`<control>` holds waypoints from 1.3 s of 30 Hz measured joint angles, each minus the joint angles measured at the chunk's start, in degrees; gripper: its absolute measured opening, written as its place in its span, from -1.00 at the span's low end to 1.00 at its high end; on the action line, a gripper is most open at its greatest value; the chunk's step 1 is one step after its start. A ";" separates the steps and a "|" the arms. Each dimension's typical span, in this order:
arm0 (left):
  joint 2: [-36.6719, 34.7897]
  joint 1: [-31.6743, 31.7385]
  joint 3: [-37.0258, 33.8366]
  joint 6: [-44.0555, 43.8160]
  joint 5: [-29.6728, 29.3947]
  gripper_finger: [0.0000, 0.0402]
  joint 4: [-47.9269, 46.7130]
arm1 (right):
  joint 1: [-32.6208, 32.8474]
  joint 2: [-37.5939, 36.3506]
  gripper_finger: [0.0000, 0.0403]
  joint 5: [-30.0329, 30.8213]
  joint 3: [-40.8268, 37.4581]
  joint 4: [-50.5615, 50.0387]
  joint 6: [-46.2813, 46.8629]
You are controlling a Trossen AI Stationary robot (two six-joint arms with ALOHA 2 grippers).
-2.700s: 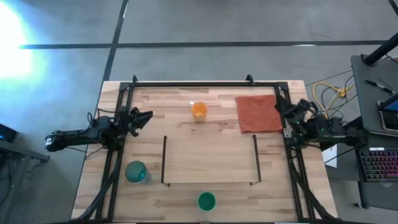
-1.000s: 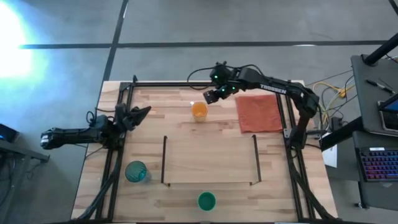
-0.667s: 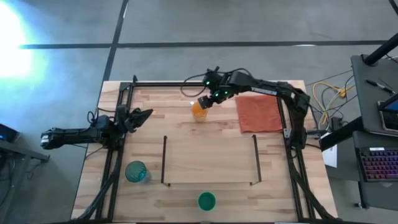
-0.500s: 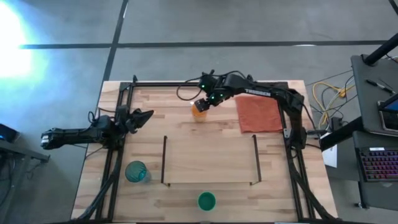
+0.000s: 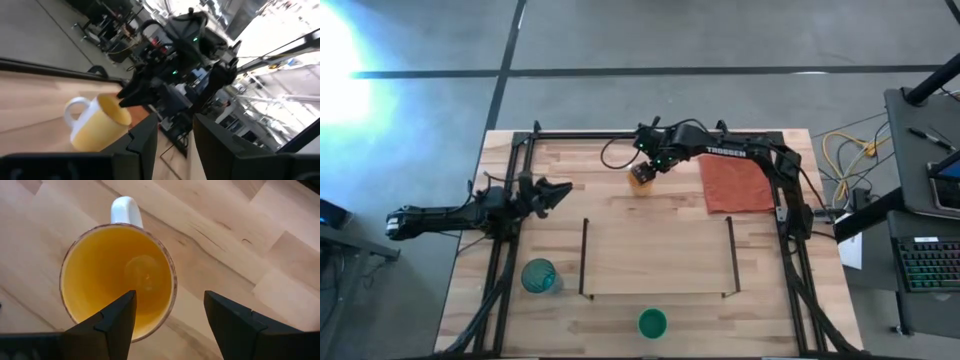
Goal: Stack small to large cups/mugs on shelf
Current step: Put the yellow mug on the shelf
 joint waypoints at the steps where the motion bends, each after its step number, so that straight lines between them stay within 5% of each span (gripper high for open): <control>1: 0.02 0.00 0.00 0.03 -0.05 -0.44 -0.50 | 0.02 0.00 0.12 0.25 0.00 0.00 0.01; 18: 0.59 0.00 0.00 0.49 -0.26 -0.44 -3.83 | -0.49 2.80 0.02 2.13 0.04 -0.21 -3.98; 31: 0.89 0.00 0.00 0.49 -0.37 -0.44 -3.81 | -1.05 2.78 -0.88 2.60 0.04 -0.01 -22.91; 39: 0.89 0.00 0.00 0.49 -0.56 -0.44 -3.79 | -1.01 2.79 -0.92 3.29 2.46 1.03 -47.52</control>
